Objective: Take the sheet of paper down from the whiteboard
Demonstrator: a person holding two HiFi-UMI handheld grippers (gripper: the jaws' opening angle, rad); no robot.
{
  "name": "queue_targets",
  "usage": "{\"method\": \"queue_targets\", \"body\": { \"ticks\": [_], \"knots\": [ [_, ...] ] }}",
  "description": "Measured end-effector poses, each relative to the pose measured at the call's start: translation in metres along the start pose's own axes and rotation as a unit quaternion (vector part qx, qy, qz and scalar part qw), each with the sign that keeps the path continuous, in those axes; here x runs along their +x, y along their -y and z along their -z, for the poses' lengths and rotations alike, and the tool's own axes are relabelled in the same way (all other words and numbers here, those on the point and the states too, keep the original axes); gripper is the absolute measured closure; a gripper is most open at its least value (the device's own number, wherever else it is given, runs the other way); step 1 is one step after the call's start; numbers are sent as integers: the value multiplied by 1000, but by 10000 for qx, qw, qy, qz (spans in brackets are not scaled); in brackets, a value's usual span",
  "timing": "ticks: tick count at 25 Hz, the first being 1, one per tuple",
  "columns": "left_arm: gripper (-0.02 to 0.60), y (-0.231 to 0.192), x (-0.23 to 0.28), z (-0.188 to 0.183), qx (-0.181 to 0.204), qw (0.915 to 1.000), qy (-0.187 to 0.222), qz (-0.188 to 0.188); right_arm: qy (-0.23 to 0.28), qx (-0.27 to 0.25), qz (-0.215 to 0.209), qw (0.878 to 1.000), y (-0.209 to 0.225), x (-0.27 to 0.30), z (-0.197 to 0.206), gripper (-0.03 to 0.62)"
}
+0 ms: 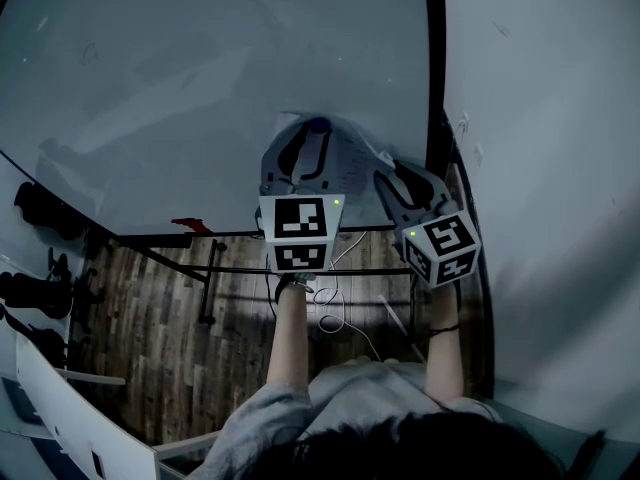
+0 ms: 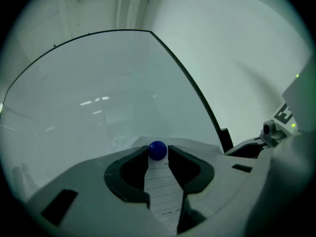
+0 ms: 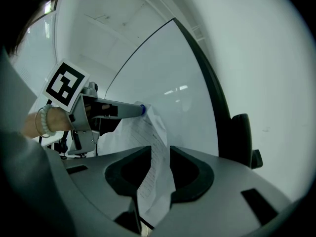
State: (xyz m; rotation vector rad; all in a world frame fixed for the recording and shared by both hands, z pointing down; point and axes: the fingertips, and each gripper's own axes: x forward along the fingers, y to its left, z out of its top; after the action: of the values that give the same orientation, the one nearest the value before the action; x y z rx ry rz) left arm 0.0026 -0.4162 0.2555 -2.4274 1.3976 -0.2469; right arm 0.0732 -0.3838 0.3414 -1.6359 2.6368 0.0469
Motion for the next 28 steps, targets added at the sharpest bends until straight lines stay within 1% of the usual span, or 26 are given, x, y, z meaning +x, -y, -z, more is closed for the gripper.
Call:
{"method": "queue_targets", "body": {
  "ticks": [5, 8, 10, 13, 14, 17, 22, 28],
  "knots": [
    [476, 0, 4, 1, 296, 9994, -95, -173, -27, 37, -68, 10000, -2, 5, 0, 499],
    [476, 3, 10, 3, 525, 9982, -83, -272, -35, 63, -115, 9999, -2, 7, 0, 500],
    [477, 3, 11, 3, 598, 9976, -65, -335, -58, 77, -113, 9999, -3, 8, 0, 504],
    [477, 3, 10, 4, 613, 9974, -42, -372, -67, 121, -60, 9999, -2, 9, 1, 584],
    [477, 3, 10, 4, 619, 9974, -31, -369, -55, 172, -68, 9998, -2, 9, 1, 591],
    [477, 3, 10, 5, 619, 9975, -8, -337, -39, 370, -136, 9992, -2, 9, 2, 592],
    [477, 2, 9, 2, 545, 9980, 37, -322, -173, 445, -236, 9986, -9, 11, 7, 593],
    [477, 4, 10, 3, 489, 9985, 57, -251, -310, 709, -359, 9964, -14, 15, 19, 594]
  ]
}}
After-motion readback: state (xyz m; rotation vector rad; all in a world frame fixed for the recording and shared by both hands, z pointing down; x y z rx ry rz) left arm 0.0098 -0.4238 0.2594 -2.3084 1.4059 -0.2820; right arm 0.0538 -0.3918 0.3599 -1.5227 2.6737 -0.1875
